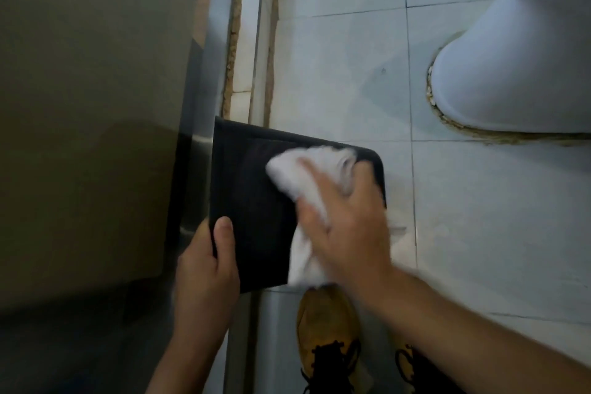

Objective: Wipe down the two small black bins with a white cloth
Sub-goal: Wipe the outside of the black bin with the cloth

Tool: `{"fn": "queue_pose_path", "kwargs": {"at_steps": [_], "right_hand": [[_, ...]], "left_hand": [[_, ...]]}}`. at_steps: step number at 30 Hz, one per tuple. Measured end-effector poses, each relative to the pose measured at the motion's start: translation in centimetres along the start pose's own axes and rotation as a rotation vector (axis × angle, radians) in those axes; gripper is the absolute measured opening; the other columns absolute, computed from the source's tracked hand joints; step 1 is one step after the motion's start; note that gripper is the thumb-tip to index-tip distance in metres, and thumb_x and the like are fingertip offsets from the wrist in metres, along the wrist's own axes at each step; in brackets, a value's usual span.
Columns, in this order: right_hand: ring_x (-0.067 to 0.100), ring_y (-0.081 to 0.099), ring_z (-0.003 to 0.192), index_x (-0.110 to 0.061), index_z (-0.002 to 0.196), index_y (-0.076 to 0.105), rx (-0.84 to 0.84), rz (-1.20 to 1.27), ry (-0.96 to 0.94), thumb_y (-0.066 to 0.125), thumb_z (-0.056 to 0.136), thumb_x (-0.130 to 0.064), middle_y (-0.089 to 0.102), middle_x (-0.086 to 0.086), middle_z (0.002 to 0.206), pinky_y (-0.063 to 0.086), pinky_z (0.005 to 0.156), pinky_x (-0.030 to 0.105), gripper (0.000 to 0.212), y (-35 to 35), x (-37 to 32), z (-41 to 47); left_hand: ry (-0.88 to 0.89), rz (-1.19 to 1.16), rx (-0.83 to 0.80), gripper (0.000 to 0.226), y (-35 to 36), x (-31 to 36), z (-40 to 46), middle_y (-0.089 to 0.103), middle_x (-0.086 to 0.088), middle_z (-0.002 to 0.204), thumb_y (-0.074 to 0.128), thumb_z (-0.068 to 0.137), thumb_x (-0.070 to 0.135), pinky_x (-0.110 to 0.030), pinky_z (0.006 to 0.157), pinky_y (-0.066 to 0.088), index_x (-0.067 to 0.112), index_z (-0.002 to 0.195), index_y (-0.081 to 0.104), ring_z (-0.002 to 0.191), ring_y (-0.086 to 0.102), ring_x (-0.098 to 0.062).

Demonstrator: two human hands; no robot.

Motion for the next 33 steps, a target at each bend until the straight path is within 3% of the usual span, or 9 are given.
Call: {"fn": "queue_pose_path", "kwargs": {"at_steps": [3,6,8,10,14,19,23,29,33], "right_hand": [[0.021,0.040,0.081,-0.020,0.139,0.059,0.044,-0.099,-0.180,0.055,0.096,-0.041,0.039,0.009,0.102,0.043,0.063,0.035,0.048,1.5,-3.6,-2.5],[0.024,0.041,0.082,-0.020,0.138,0.058,0.103,-0.138,-0.225,0.057,0.095,-0.040,0.039,0.010,0.102,0.043,0.064,0.039,0.047,2.2,-4.5,-1.6],[0.026,0.043,0.086,-0.021,0.140,0.056,0.072,-0.164,-0.215,0.050,0.098,-0.041,0.039,0.011,0.106,0.042,0.068,0.039,0.047,3.0,-5.4,-0.3],[0.028,0.045,0.092,-0.022,0.143,0.053,0.038,-0.209,-0.164,0.041,0.100,-0.043,0.044,0.014,0.113,0.039,0.073,0.039,0.049,3.9,-6.4,2.3],[0.027,0.050,0.100,-0.022,0.135,0.053,0.021,-0.269,0.041,0.037,0.097,-0.044,0.049,0.016,0.128,0.039,0.076,0.035,0.046,4.7,-6.1,9.7],[0.023,0.048,0.113,-0.022,0.131,0.054,0.000,-0.287,0.286,0.042,0.100,-0.045,0.040,0.012,0.142,0.039,0.084,0.033,0.041,4.3,0.6,15.8],[0.027,0.049,0.112,-0.019,0.133,0.055,0.094,-0.169,0.431,0.039,0.101,-0.042,0.037,0.014,0.142,0.038,0.084,0.034,0.042,1.2,4.9,14.0],[0.016,0.048,0.090,-0.025,0.142,0.049,0.007,0.059,0.193,0.039,0.099,-0.050,0.042,0.008,0.119,0.048,0.077,0.032,0.050,-0.1,-2.0,3.8],[0.023,0.045,0.085,-0.023,0.147,0.044,-0.007,-0.104,-0.044,0.045,0.098,-0.047,0.042,0.015,0.112,0.047,0.067,0.036,0.054,2.1,-7.1,-0.3]], "left_hand": [[-0.026,-0.029,0.003,0.036,0.0,-0.3,-0.2,0.055,-0.003,0.061,0.035,0.101,0.034,-0.037,0.048,0.041,0.022,0.073,0.054,0.048,0.051,-0.007],[-0.028,-0.070,-0.017,0.036,0.0,-0.7,0.0,0.059,0.001,0.064,0.035,0.103,0.029,-0.032,0.047,0.038,0.023,0.073,0.054,0.048,0.050,-0.006],[-0.021,-0.064,-0.024,0.037,-0.1,-1.0,-0.1,0.058,0.000,0.065,0.035,0.103,0.028,-0.037,0.049,0.038,0.022,0.071,0.052,0.049,0.048,-0.009],[-0.026,-0.067,-0.026,0.039,-0.1,-1.2,-0.3,0.056,-0.003,0.064,0.034,0.103,0.032,-0.042,0.049,0.041,0.020,0.070,0.050,0.050,0.049,-0.013],[0.022,-0.044,-0.029,0.044,-0.2,-1.1,0.2,0.047,-0.008,0.058,0.032,0.099,0.044,-0.037,0.042,0.032,0.017,0.069,0.046,0.046,0.040,-0.008],[-0.006,-0.053,-0.036,0.046,-0.1,-0.7,-0.2,0.046,-0.012,0.058,0.031,0.100,0.041,-0.036,0.045,0.033,0.014,0.068,0.048,0.046,0.040,-0.013],[-0.014,-0.054,-0.054,0.043,-0.1,-0.5,0.2,0.050,-0.011,0.059,0.032,0.098,0.041,-0.039,0.048,0.038,0.014,0.070,0.050,0.048,0.044,-0.015],[0.059,-0.081,-0.029,0.046,0.0,-0.9,0.3,0.050,0.009,0.059,0.027,0.101,0.044,-0.021,0.046,0.031,0.021,0.066,0.045,0.048,0.042,-0.006],[-0.099,-0.277,-0.075,0.056,0.4,-1.3,0.1,0.072,0.006,0.075,0.019,0.099,0.053,-0.016,0.060,0.049,0.022,0.082,0.062,0.067,0.067,-0.004]]}}
Point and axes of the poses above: each hand's wrist, its own z-axis towards the middle knuckle, its own y-axis out of the palm, x = y × z, the point moved 5 cm from there along z, towards the middle knuckle
